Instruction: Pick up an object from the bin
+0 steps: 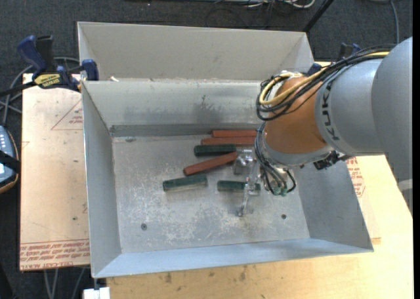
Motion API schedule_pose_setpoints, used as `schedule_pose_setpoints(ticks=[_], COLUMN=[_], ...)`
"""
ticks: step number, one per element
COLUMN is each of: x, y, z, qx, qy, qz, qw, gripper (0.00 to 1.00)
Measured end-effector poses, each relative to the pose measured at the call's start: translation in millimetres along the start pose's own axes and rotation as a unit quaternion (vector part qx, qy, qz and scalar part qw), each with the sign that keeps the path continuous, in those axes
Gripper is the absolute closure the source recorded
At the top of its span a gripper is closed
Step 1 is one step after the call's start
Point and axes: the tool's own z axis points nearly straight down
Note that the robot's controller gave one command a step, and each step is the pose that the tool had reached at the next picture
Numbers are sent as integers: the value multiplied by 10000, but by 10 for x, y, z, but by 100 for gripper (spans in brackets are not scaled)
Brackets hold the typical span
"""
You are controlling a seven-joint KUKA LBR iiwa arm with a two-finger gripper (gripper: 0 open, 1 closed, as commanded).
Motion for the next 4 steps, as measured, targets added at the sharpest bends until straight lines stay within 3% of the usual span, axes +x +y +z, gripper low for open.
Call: schedule_pose_setpoints(ticks=[1,2,3,4], x=[177,212,88,86], y=[254,152,128,134], z=[-353,-336,-30,-29], qx=[-2,6,4,7], qy=[-43,-34,-30,-33], qz=[219,574,991,980], qw=[9998,9983,9951,9952], gripper=[0,0,0,0])
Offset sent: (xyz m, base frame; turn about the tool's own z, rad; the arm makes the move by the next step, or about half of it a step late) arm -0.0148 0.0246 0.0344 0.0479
